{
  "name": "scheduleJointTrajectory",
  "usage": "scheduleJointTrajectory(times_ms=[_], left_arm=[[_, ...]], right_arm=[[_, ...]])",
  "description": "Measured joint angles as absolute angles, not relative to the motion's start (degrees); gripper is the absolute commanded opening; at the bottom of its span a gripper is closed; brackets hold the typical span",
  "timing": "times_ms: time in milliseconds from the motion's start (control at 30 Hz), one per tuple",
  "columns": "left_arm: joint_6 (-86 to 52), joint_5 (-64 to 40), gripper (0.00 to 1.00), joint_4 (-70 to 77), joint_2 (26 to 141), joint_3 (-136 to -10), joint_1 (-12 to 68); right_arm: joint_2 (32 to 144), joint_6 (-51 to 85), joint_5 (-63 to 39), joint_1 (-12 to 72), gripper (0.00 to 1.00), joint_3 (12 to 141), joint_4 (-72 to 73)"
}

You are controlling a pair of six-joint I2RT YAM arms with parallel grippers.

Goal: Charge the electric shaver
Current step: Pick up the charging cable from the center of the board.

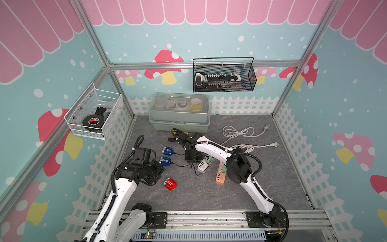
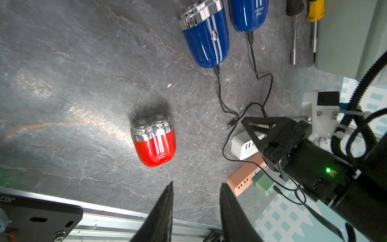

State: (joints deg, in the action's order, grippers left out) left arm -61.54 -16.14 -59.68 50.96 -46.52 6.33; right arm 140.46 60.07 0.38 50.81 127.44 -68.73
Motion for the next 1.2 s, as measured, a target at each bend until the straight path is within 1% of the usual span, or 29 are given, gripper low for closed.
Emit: scheduleJointTrajectory(times_ms=[300,333,400,433,533,767,867,933,1033,1100,1200], left_arm=[[-61.5,-16.1,0.34,-59.8,50.8,-46.5,6.3],[-61.5,-16.1,0.34,-59.8,50.8,-46.5,6.3],[-61.5,-16.1,0.34,-59.8,50.7,-46.5,6.3],[-61.5,-16.1,0.33,-59.8,50.7,-46.5,6.3],[-61.5,-16.1,0.33,-59.8,50.7,-46.5,6.3],[-61.1,-16.1,0.33,-59.9,50.7,-46.5,6.3],[-60.3,-16.4,0.35,-59.5,50.7,-46.5,6.3],[-60.2,-17.3,0.39,-58.5,50.7,-46.5,6.4],[-62.5,-20.4,0.43,-54.4,51.0,-45.0,6.6],[-66.6,-22.7,0.47,-50.5,51.9,-43.5,7.3],[-76.4,-24.4,0.56,-42.7,52.9,-41.4,9.6]], right_arm=[[144.1,63.2,0.5,50.4,0.25,130.6,-68.2],[144.1,63.4,0.5,50.4,0.21,130.6,-68.3],[144.1,64.2,0.6,50.5,0.07,130.3,-68.6],[144.1,64.6,0.8,50.5,0.04,130.1,-68.8],[143.9,66.3,0.9,50.6,0.0,129.7,-69.0],[143.0,69.0,0.3,50.2,0.0,128.6,-68.1],[141.8,69.8,-0.4,49.5,0.0,127.4,-67.3],[139.8,70.2,-1.0,48.8,0.0,126.3,-66.7],[133.1,71.2,-2.5,47.2,0.0,121.5,-63.2],[126.4,72.7,-4.3,45.7,0.0,115.7,-58.3],[116.6,76.4,-6.8,43.6,0.0,105.4,-48.2]])
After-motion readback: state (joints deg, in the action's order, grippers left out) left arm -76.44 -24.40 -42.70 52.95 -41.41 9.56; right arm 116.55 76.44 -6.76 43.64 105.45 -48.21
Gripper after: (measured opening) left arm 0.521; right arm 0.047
